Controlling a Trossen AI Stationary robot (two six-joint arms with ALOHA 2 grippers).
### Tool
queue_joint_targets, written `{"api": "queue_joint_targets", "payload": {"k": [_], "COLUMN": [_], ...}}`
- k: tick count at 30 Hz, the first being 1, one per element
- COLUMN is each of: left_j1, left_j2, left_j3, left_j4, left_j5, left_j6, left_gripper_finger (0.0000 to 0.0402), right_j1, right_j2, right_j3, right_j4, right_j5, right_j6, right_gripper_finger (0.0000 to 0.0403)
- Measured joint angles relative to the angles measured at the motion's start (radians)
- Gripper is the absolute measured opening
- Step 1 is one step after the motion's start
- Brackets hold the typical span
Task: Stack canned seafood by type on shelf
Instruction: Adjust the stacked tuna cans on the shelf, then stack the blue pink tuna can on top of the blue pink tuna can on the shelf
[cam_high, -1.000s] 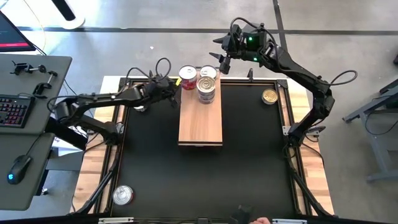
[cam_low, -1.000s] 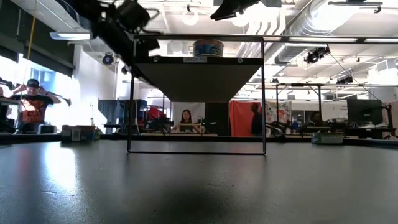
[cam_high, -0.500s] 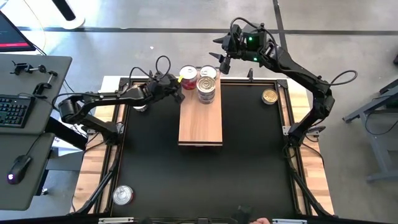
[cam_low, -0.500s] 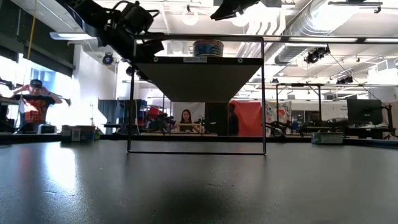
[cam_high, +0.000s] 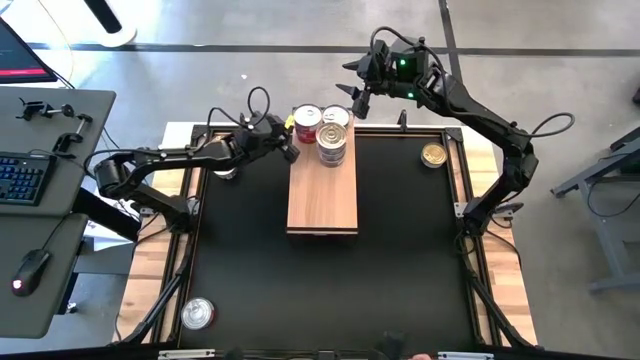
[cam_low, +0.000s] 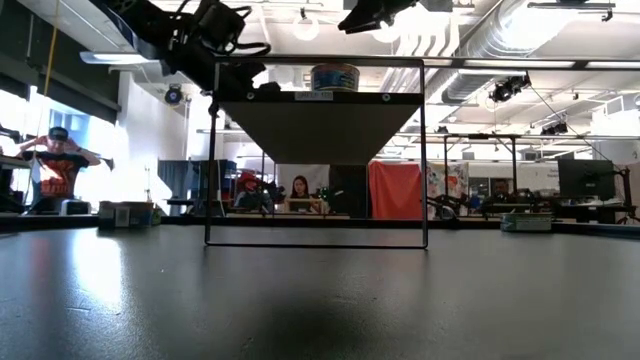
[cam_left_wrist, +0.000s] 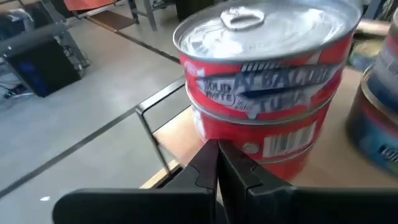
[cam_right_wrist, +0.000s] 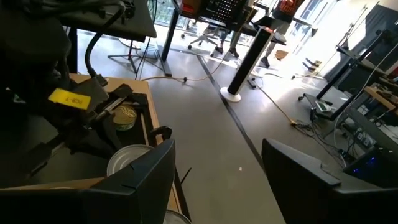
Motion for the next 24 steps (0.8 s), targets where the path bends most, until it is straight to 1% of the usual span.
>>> {"api": "queue_joint_targets", "payload": {"k": [2, 5, 8, 10, 12, 15, 17, 19, 24], "left_j1": [0.0, 0.0, 0.008, 0.009, 0.009, -0.013, -0.045, -0.083, -0.181], "left_j2": [-0.009, -0.059, -0.127, -0.182, -0.245, -0.319, -0.349, -0.362, -0.36], "left_j3": [0.0, 0.0, 0.001, 0.0, 0.0, 0.001, 0.001, 0.001, 0.0], "left_j4": [-0.024, -0.032, -0.084, -0.132, -0.181, -0.256, -0.298, -0.307, -0.293], "left_j5": [-0.024, -0.056, -0.06, -0.042, 0.037, 0.265, 0.359, 0.392, 0.373], "left_j6": [0.027, 0.069, 0.095, 0.072, 0.027, -0.023, -0.045, -0.06, -0.089], "left_gripper_finger": [0.0, 0.0, 0.0, 0.0, 0.0, 0.0, 0.0, 0.0, 0.0], "right_j1": [0.0, 0.0, 0.0, 0.0, 0.0, 0.0, 0.0, 0.0, 0.0], "right_j2": [0.0, 0.0, -0.001, -0.002, -0.002, -0.002, -0.002, -0.002, -0.002], "right_j3": [0.0, 0.0, 0.0, 0.0, 0.0, 0.0, 0.0, 0.0, 0.0], "right_j4": [0.002, 0.021, 0.037, 0.037, 0.025, 0.02, 0.013, 0.005, -0.022], "right_j5": [0.0, 0.001, 0.001, 0.001, 0.001, 0.001, -0.001, -0.016, -0.064], "right_j6": [0.003, 0.006, 0.043, 0.094, 0.132, 0.165, 0.184, 0.199, 0.23], "right_gripper_finger": [0.0231, 0.0231, 0.0231, 0.0231, 0.0231, 0.0231, 0.0231, 0.0231, 0.0231]}}
